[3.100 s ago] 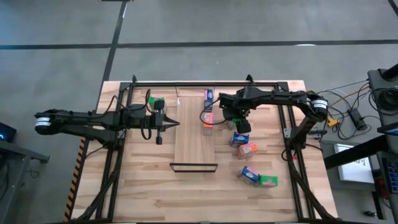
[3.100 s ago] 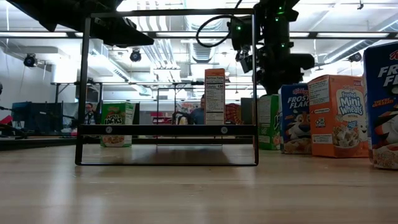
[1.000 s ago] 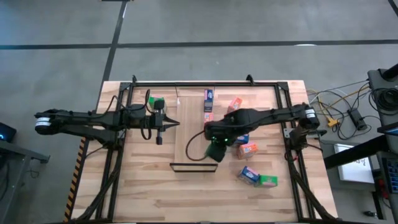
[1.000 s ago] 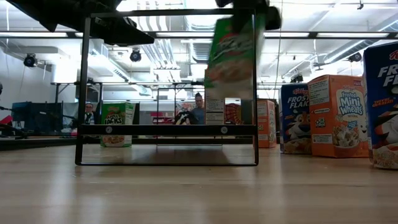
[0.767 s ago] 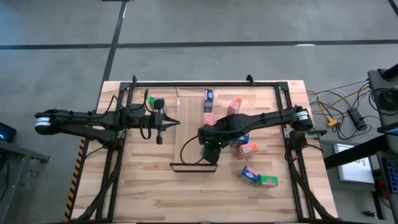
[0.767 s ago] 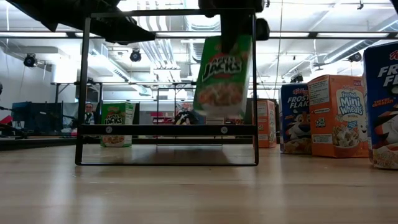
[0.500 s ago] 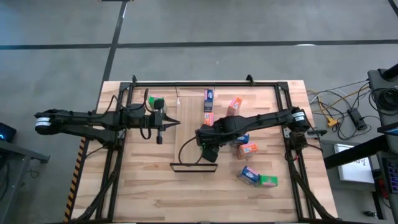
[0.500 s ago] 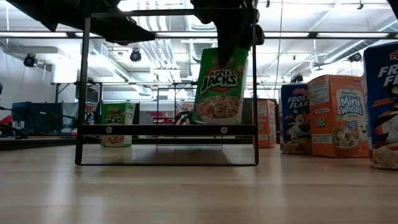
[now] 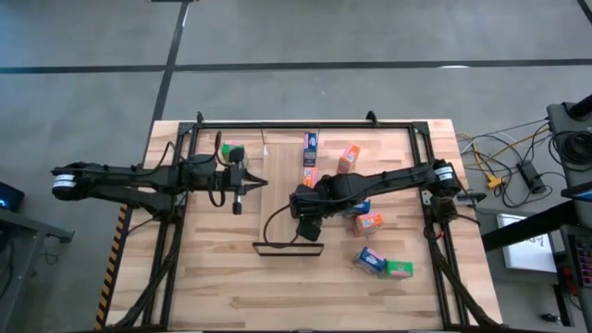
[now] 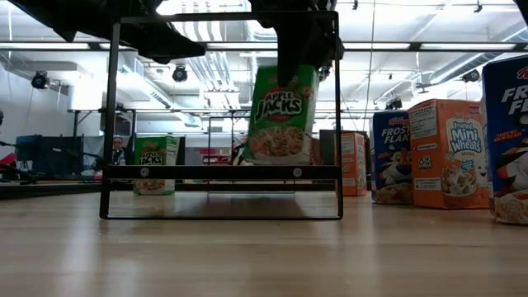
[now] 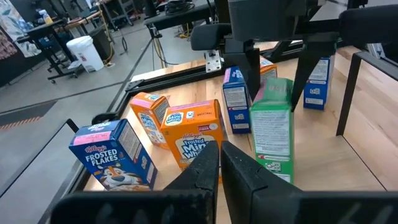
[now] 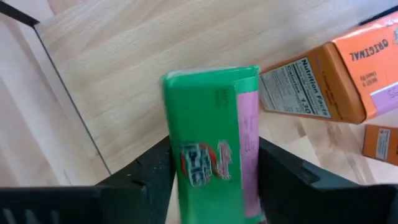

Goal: Stack cereal on shelf
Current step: Put the top right green cereal box on the shelf

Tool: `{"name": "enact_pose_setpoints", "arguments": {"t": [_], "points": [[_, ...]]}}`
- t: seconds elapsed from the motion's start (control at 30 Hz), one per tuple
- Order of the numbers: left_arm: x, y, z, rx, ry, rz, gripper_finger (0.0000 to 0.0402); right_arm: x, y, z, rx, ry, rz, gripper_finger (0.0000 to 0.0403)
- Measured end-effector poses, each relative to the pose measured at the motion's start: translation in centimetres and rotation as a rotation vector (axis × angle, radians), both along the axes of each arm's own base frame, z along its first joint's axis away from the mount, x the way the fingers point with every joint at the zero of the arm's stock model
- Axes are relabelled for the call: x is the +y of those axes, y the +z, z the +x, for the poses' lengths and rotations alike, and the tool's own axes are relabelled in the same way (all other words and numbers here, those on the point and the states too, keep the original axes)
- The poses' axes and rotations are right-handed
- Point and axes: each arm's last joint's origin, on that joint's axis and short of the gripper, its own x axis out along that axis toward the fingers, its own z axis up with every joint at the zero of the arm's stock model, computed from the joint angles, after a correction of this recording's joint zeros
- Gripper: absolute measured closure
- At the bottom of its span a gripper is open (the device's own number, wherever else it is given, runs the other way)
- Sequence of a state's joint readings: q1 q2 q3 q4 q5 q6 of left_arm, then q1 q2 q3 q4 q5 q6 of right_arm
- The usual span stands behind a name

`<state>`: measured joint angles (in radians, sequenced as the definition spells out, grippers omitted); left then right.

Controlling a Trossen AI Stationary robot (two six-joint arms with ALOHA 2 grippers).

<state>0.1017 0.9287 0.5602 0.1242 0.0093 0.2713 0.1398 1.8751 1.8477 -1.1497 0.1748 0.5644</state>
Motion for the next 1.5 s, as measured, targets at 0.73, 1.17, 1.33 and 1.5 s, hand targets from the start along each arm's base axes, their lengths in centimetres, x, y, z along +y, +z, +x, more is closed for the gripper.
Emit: {"name": "enact_pose_setpoints", "arguments": {"t": [0.73,1.17,1.33,1.5], "points": [[0.0,0.1,0.0,-0.006,-0.001,-0.012,0.0401,0.2,6.3,-0.3,-0.157,0.131,-0.045,0.0177],[-0.5,0.2,0.1,-0.019,-0.022,-0.029,0.0401,3.5,6.7,-1.8,-0.304,0.481,-0.194,0.0288],[-1.2,0.2,0.1,-0.021,-0.049,-0.052,0.0401,4.1,4.3,-3.7,-0.288,0.465,-0.214,0.0338],[-2.2,0.4,0.2,-0.041,-0.101,-0.065,0.0401,3.4,3.3,-7.0,-0.335,0.414,-0.247,0.0381]]}}
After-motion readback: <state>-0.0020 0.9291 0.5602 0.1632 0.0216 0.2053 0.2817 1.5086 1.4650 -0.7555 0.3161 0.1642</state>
